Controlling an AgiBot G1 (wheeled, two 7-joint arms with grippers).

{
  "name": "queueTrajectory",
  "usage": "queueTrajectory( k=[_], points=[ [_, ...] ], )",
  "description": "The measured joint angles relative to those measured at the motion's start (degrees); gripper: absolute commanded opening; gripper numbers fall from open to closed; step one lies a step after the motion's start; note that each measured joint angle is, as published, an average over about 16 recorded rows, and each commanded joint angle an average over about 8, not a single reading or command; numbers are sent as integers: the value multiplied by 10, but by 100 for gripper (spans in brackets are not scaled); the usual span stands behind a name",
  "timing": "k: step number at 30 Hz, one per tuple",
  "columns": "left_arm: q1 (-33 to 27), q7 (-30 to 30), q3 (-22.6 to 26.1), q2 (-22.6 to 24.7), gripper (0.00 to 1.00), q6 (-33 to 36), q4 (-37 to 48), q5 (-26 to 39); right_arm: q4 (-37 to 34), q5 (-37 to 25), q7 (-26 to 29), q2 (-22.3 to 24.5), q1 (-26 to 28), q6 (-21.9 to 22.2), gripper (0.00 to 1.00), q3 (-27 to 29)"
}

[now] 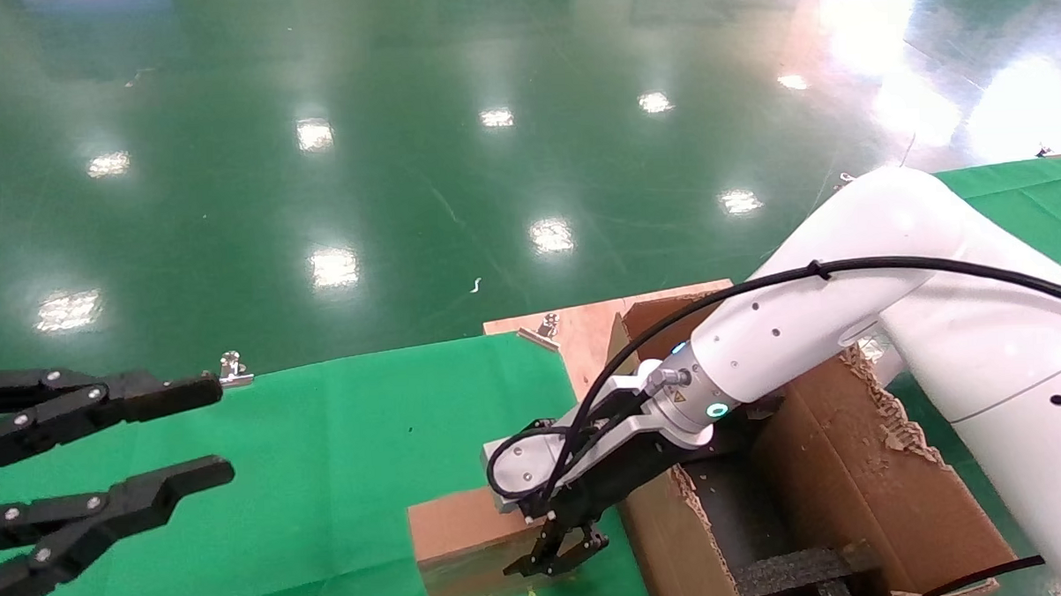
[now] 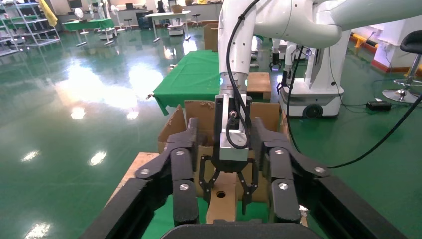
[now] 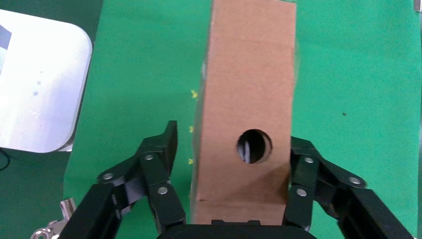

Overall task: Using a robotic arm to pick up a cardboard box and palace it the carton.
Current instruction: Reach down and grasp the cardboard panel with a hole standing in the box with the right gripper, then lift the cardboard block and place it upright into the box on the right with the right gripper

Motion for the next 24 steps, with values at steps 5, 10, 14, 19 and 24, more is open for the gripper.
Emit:
queueTrajectory(
  k=[5, 10, 14, 19, 24],
  points=[
    [0, 0, 0, 0, 100, 0, 0, 0, 1, 1, 0, 0, 0, 0, 0, 1],
    [0, 0, 0, 0, 100, 0, 0, 0, 1, 1, 0, 1, -1, 1, 0, 1],
    [0, 0, 0, 0, 100, 0, 0, 0, 1, 1, 0, 1, -1, 1, 0, 1],
    [0, 0, 0, 0, 100, 0, 0, 0, -1, 4, -1, 4, 1, 2, 0, 3],
    [0, 0, 0, 0, 100, 0, 0, 0, -12, 17, -7, 15, 15, 2, 0, 11]
  ],
)
